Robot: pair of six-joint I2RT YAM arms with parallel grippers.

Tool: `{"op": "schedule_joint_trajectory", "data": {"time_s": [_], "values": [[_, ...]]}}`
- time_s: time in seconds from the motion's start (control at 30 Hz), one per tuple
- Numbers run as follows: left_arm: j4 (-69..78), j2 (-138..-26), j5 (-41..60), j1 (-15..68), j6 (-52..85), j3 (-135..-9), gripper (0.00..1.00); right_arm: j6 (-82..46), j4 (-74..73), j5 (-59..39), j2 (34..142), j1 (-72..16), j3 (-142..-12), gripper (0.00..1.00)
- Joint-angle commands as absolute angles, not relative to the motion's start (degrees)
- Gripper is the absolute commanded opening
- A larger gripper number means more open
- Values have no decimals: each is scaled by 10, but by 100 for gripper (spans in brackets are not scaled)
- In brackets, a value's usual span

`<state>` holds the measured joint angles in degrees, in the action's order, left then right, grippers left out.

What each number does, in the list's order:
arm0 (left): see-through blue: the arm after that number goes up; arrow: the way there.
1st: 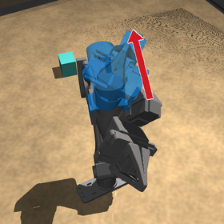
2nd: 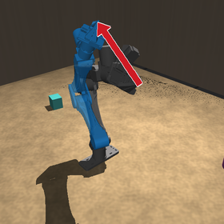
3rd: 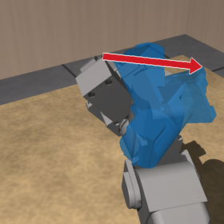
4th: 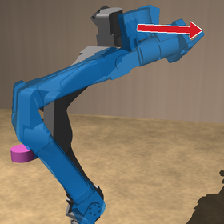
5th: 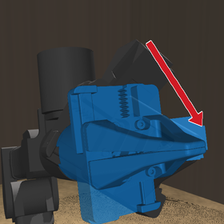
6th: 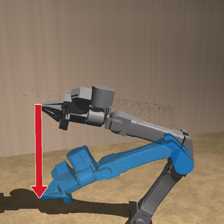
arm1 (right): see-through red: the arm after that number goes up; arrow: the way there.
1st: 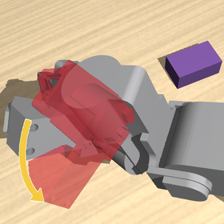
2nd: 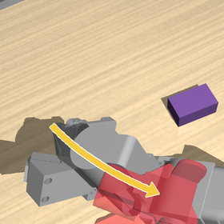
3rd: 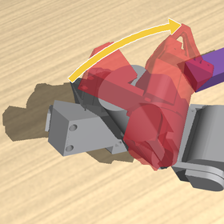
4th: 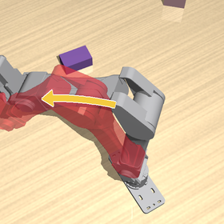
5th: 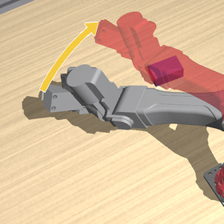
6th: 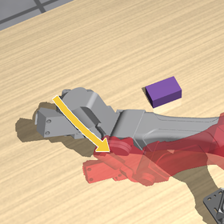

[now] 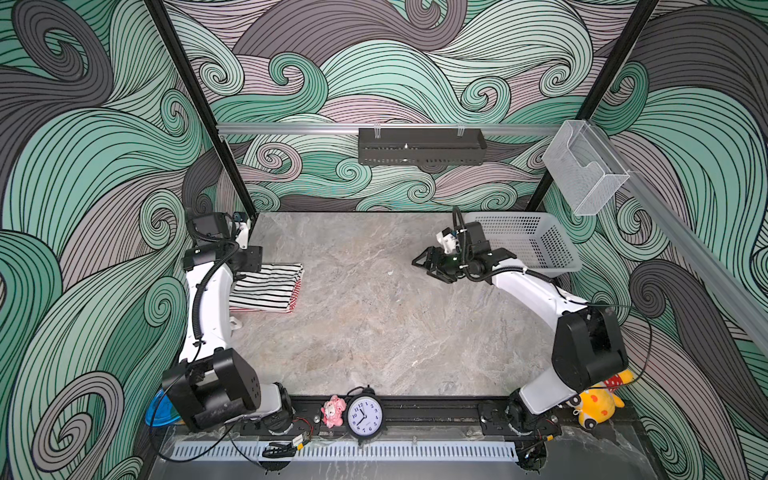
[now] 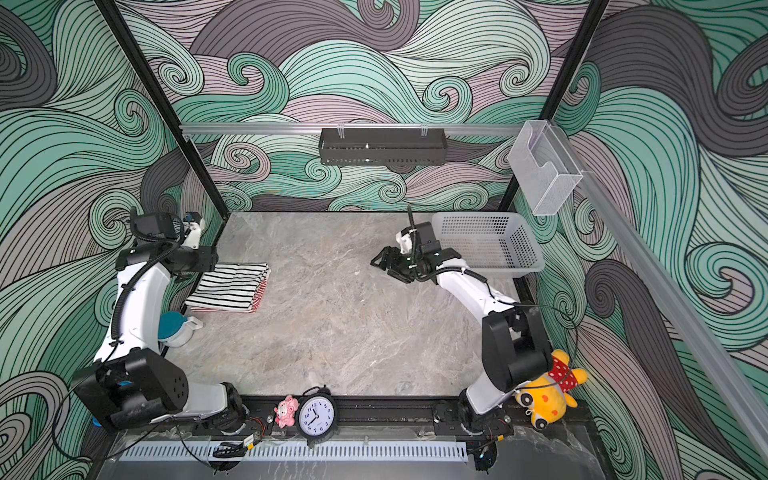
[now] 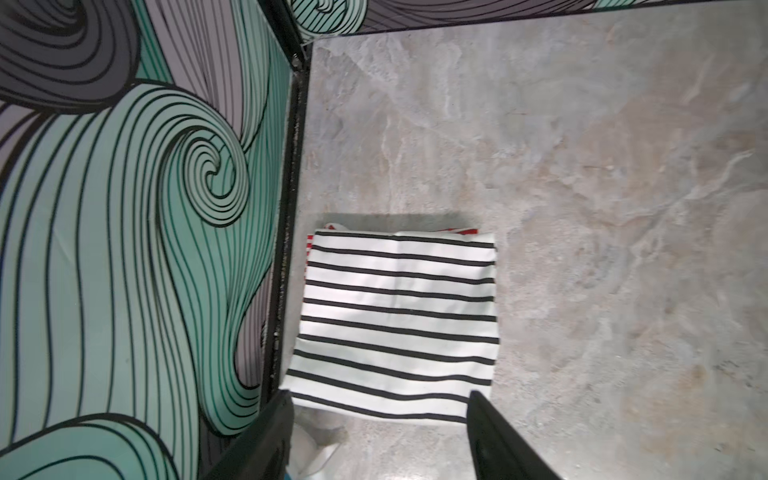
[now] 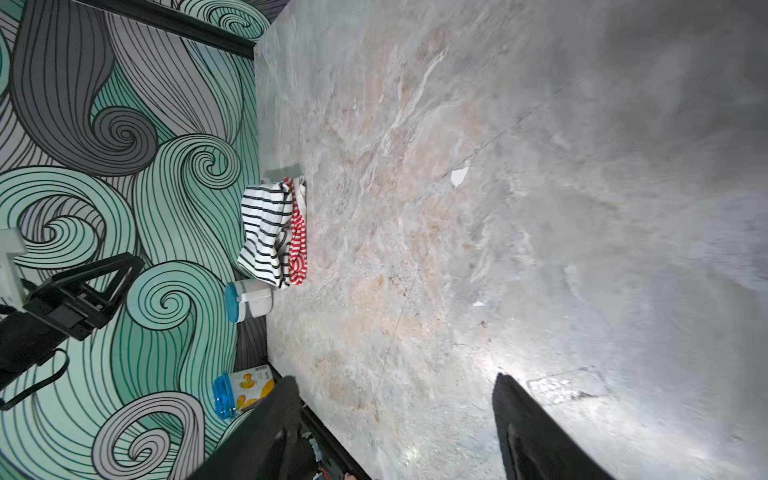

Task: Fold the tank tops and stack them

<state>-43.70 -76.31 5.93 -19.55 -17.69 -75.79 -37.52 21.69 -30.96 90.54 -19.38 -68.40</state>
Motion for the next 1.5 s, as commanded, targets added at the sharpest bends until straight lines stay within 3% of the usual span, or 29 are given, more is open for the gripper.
{"op": "schedule_joint_trajectory", "data": {"time_s": [0.0, 0.07, 0.17, 0.47, 0.67, 0.93, 1.33, 1.47], "values": [[-374, -727, 92, -174, -118, -725, 78, -331, 294, -272, 864, -161, -688, 88], [-338, -710, 99, -157, -102, -690, 83, -320, 317, -240, 839, -136, -680, 99], [-278, -690, 120, -129, -87, -627, 99, -305, 337, -192, 802, -98, -661, 99], [-97, -684, 195, -102, -41, -447, 99, -248, 299, 23, 668, -35, -544, 99], [45, -695, 220, -102, -29, -353, 98, -187, 159, 116, 591, -34, -400, 99], [246, -728, 233, -101, -60, -249, 99, -119, -64, 123, 531, -34, -240, 99], [367, -835, 161, -45, -64, -260, 99, -35, -249, 95, 657, -34, -210, 99], [318, -846, 131, -45, -42, -293, 99, -15, -312, 92, 703, -34, -213, 99]]}}
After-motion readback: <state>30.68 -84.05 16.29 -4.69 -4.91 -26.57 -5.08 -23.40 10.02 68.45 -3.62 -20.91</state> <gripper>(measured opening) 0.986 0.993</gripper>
